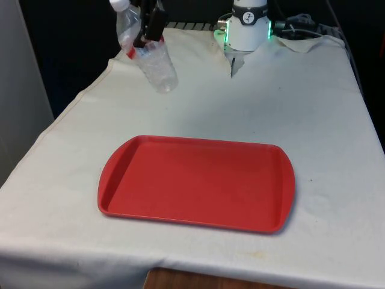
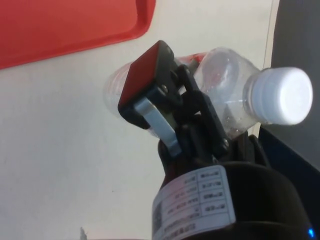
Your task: Place the bottle upright on the tray.
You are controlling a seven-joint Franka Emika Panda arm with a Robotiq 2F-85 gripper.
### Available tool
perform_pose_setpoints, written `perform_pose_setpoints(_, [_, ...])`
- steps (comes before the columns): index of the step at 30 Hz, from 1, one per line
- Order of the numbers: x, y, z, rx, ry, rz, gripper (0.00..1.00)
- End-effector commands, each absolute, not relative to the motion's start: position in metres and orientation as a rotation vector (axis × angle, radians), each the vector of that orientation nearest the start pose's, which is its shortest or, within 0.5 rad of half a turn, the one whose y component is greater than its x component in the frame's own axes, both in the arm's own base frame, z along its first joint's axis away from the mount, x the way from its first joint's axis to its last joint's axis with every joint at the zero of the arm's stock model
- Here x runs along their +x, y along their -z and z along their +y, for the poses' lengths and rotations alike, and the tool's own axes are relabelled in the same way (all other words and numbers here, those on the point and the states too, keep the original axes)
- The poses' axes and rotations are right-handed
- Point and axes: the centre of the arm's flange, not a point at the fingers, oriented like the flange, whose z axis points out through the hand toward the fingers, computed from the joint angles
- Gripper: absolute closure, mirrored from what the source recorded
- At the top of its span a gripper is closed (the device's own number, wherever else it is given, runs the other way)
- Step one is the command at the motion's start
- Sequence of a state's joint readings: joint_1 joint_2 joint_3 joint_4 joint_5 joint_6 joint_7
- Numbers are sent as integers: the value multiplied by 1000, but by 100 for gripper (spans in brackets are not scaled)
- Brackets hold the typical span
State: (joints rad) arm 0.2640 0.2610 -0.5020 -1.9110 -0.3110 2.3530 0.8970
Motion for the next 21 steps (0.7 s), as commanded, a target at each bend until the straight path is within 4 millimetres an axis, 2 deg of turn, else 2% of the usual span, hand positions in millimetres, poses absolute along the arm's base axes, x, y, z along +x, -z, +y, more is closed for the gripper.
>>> perform_pose_setpoints(1, [618,-402,-131,-3024,551,1485,67])
perform_pose_setpoints(9, [633,-408,-112,-2997,626,1484,67])
perform_pose_setpoints(21, [656,-405,-95,-2981,772,1507,67])
